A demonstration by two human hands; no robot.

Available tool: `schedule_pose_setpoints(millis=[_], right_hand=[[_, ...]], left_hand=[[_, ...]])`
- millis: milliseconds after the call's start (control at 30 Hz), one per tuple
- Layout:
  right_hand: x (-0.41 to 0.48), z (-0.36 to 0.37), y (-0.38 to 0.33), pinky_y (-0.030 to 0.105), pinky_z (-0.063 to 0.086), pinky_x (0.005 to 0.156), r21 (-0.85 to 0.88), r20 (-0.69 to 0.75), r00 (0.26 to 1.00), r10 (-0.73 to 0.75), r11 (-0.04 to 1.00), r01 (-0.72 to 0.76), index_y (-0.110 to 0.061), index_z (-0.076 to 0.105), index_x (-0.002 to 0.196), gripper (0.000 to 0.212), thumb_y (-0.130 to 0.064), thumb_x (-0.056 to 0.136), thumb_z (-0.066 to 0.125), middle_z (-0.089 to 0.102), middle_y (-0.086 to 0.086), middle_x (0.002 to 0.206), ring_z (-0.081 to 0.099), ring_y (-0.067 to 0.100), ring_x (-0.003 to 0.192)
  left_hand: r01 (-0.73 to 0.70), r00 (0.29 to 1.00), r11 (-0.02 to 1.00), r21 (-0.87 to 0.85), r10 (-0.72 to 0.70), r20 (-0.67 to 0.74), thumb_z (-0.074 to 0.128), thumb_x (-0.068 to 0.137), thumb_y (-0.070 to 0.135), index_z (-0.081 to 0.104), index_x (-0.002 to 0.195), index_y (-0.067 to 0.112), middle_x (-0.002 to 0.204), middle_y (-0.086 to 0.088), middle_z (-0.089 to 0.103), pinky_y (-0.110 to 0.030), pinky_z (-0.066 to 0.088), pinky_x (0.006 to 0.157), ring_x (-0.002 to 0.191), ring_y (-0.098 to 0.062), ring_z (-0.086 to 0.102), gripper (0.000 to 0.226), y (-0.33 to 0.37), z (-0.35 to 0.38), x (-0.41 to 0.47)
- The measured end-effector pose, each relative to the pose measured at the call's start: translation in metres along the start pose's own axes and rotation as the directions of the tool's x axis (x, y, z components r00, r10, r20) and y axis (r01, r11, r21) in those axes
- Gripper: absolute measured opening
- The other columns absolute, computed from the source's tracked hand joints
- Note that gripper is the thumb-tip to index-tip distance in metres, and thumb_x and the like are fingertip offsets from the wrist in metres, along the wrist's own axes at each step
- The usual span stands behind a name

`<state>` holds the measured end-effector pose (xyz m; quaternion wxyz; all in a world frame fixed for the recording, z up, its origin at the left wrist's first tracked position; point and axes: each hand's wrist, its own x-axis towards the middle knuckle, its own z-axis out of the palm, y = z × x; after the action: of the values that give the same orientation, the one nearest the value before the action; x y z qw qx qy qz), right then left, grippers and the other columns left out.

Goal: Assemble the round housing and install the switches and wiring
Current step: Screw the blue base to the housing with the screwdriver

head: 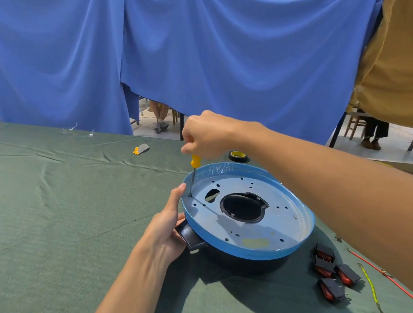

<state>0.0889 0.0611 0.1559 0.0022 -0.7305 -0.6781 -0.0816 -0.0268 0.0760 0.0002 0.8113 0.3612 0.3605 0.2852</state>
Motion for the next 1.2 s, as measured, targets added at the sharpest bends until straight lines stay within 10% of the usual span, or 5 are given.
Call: schedule_pose_setpoints(millis=[333,567,700,967,1200], right_hand=[[-0.004,-0.012,-0.001,0.015,0.044,0.037,0.095,0.179,0.983,0.035,0.994,-0.052,-0.010,0.058,0.112,0.024,-0.023,0.092,0.057,0.064,0.009,0.093,0.063,0.011,0.061],[-0.004,0.004,-0.002,0.036,0.043,0.060,-0.055,-0.083,0.996,0.021,0.998,-0.025,-0.013,0.051,0.076,0.030,-0.033,0.097,0.051,0.053,0.006,0.079,0.054,0.029,0.079],[-0.005,0.009,0.000,0.034,0.034,0.062,0.006,-0.118,0.989,0.094,0.996,-0.094,-0.019,0.032,0.063,0.041,-0.035,0.099,0.046,0.033,-0.001,0.068,0.042,0.029,0.074],[-0.008,-0.008,-0.003,0.035,0.053,0.064,0.038,0.048,0.997,0.057,0.998,-0.059,-0.007,0.062,0.105,0.041,-0.045,0.093,0.054,0.065,0.012,0.095,0.062,0.026,0.085],[-0.013,-0.011,-0.001,0.025,0.053,0.047,0.126,-0.014,0.999,0.033,0.991,-0.031,-0.006,0.062,0.103,0.021,-0.021,0.089,0.063,0.068,0.014,0.090,0.069,0.020,0.065]], left_hand=[[-0.003,1.000,1.000,0.000,0.003,0.012,0.076,0.075,0.050,0.064,0.107,-0.004,0.068,-0.016,0.072,-0.039,0.055,0.046,0.059,-0.033,0.071,0.065,0.000,0.000,0.002],[-0.011,1.000,1.000,0.012,0.010,0.007,0.075,0.076,0.050,0.063,0.106,-0.005,0.074,-0.017,0.072,-0.038,0.055,0.047,0.061,-0.033,0.072,0.064,0.000,0.001,0.001],[-0.014,1.000,0.993,0.118,0.012,0.019,0.073,0.078,0.047,0.064,0.098,-0.004,0.075,-0.017,0.070,-0.037,0.058,0.055,0.064,-0.030,0.070,0.056,0.006,-0.004,0.001],[0.037,0.997,0.966,0.257,-0.052,0.050,0.070,0.072,0.053,0.060,0.095,-0.001,0.092,-0.018,0.056,-0.044,0.053,0.092,0.085,-0.031,0.057,0.059,0.015,-0.013,0.003],[0.042,0.998,0.951,0.308,-0.057,0.042,0.072,0.067,0.052,0.061,0.088,0.001,0.073,-0.012,0.057,-0.036,0.054,0.071,0.070,-0.026,0.056,0.056,0.013,-0.015,0.006]])
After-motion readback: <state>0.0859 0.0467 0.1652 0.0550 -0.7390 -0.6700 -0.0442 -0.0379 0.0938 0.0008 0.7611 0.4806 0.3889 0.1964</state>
